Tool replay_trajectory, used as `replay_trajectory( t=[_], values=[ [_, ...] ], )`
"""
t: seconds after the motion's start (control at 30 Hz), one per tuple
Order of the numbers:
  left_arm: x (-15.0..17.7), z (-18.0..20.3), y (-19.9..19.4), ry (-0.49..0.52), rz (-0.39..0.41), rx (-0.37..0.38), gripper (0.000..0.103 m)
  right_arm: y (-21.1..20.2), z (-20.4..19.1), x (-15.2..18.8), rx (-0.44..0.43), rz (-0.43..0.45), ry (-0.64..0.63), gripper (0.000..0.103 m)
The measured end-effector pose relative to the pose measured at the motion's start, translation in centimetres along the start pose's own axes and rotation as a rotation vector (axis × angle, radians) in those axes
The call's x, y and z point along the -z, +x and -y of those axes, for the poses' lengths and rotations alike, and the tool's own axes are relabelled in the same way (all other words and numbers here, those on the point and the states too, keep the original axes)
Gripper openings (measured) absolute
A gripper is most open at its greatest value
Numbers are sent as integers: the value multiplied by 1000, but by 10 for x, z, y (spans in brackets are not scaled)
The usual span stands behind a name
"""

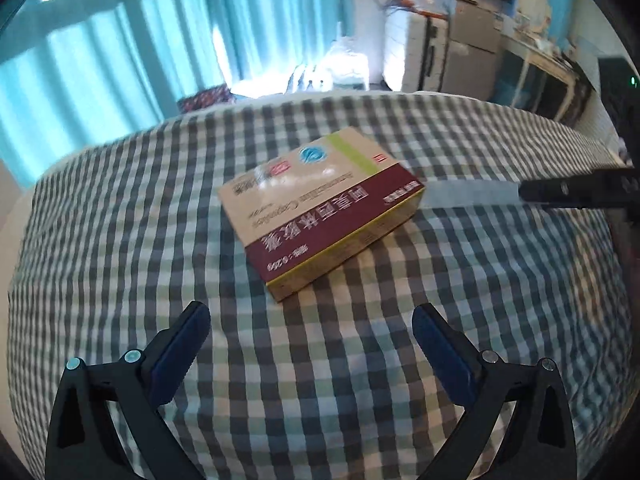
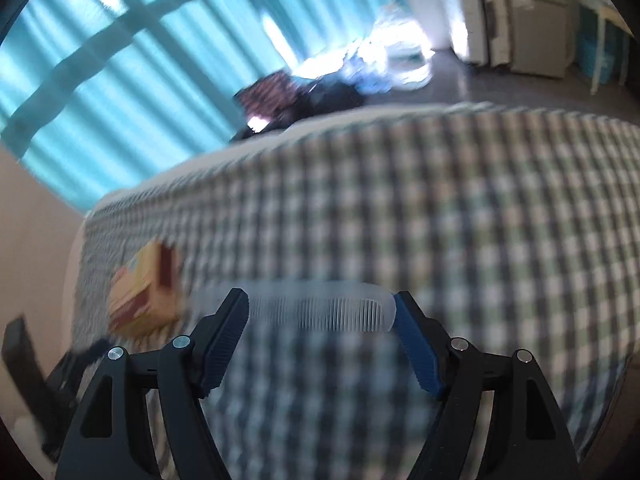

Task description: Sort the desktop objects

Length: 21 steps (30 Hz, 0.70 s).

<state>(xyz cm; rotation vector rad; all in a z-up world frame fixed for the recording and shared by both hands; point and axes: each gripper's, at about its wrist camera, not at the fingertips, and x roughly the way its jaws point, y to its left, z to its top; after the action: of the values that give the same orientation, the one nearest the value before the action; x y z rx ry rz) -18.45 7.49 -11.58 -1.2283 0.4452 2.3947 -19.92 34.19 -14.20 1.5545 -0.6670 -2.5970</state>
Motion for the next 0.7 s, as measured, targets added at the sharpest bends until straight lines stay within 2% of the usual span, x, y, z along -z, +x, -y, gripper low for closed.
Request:
replay_trajectory(
  t=[0.07,0.13,0.2,0.33,0.4,0.5,0.6,0.63,0.67,0.7],
  values=[
    [-2,8,1,74,11,-13,103,1,-22,13,-32,-95,-127,75],
    [3,7,6,142,-5,-34,103,4,-35,23,-39,-144,-211,75],
    [5,-1,6,170,-3,-30,103,-1,-39,24,37,-118,-255,74],
    [2,-22,6,123,1,31,103,-7,-36,10,95,-46,-251,74],
    [-3,-31,9,112,7,46,103,-2,-38,10,116,-21,-290,73],
    [-10,-44,9,113,36,91,103,13,-50,11,109,-32,-370,71],
    [-15,-50,10,137,55,123,103,23,-65,23,119,-53,-505,71],
    [-18,-51,11,145,60,135,103,26,-69,27,129,-59,-536,69],
    [-21,-53,13,146,65,141,103,28,-73,30,140,-59,-563,59],
    [-23,-55,16,145,64,140,103,30,-75,34,159,-55,-591,54]
  ],
)
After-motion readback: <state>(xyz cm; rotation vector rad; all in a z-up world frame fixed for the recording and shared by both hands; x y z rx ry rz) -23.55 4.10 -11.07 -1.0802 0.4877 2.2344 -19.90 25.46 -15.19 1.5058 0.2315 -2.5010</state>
